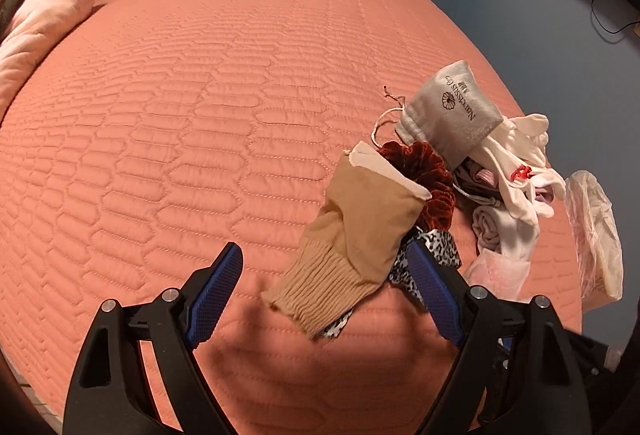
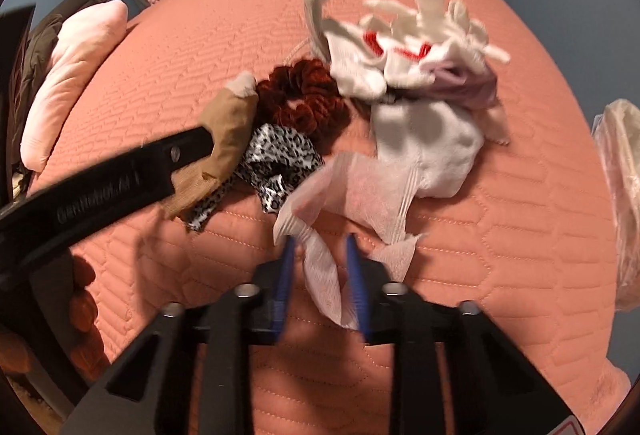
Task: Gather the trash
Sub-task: 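Grasp the tan stocking with the left tool while the right tool grasps a white sock, then open both tools over the wastebasket to drop stocking and sock, then move both tools back over the remaining clutter on the bed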
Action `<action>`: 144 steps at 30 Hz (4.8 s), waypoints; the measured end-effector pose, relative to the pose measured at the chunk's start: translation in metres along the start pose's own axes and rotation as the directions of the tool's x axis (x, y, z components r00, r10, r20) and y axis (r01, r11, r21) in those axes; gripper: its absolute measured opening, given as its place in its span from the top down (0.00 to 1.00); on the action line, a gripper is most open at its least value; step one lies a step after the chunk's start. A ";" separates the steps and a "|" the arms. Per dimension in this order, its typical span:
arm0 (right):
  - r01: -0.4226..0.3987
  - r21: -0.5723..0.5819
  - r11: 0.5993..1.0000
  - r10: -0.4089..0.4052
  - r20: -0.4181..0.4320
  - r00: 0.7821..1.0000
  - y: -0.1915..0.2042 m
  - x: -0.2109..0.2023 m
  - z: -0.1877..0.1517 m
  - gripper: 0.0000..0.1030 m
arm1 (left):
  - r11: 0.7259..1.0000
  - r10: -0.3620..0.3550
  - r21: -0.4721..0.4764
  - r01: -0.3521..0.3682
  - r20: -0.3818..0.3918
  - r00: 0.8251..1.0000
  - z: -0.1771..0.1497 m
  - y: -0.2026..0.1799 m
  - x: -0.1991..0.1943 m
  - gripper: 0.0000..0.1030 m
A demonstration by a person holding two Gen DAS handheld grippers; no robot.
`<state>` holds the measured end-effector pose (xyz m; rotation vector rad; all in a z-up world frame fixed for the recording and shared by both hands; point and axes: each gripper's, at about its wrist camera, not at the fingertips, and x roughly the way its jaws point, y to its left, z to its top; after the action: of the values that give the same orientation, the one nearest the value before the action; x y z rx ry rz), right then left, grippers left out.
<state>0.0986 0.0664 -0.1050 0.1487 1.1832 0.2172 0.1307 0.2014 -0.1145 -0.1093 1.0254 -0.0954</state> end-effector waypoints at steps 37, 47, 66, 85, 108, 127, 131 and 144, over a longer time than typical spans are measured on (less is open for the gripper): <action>0.014 0.092 0.996 -0.051 0.407 0.912 -0.086 -0.240 0.028 0.92 | 0.956 -0.258 0.200 0.217 0.209 0.943 0.046 -0.131 -0.134 0.97; 0.060 0.189 0.980 -0.148 0.498 0.855 -0.159 -0.316 0.027 0.92 | 0.882 -0.389 0.370 0.291 0.224 0.894 0.053 -0.239 -0.160 0.97; 0.144 0.341 0.929 -0.302 0.473 0.827 -0.278 -0.337 0.019 0.91 | 0.757 -0.494 0.533 0.378 0.089 0.865 0.039 -0.367 -0.140 0.97; 0.143 0.324 0.935 -0.285 0.446 0.849 -0.291 -0.306 0.033 0.75 | 0.843 -0.407 0.444 0.304 0.157 0.900 0.049 -0.350 -0.123 0.39; 0.141 0.265 0.954 -0.254 0.460 0.851 -0.222 -0.306 0.023 0.55 | 0.896 -0.355 0.350 0.273 0.197 0.914 0.037 -0.283 -0.136 0.36; 0.100 0.173 0.980 -0.166 0.425 0.890 -0.135 -0.272 0.010 0.52 | 0.963 -0.222 0.200 0.183 0.196 0.955 0.018 -0.181 -0.125 0.34; 0.098 0.158 0.983 -0.155 0.405 0.901 -0.121 -0.257 0.010 0.48 | 0.976 -0.184 0.150 0.157 0.189 0.964 0.014 -0.157 -0.117 0.29; 0.084 0.103 0.991 -0.114 0.328 0.938 -0.079 -0.184 0.007 0.37 | 0.999 -0.031 0.018 0.030 0.077 0.997 -0.010 -0.068 -0.064 0.29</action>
<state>0.0458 -0.0554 0.0450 0.1941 0.8589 0.0471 0.0875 0.1416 -0.0565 -0.1120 0.9458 -0.1268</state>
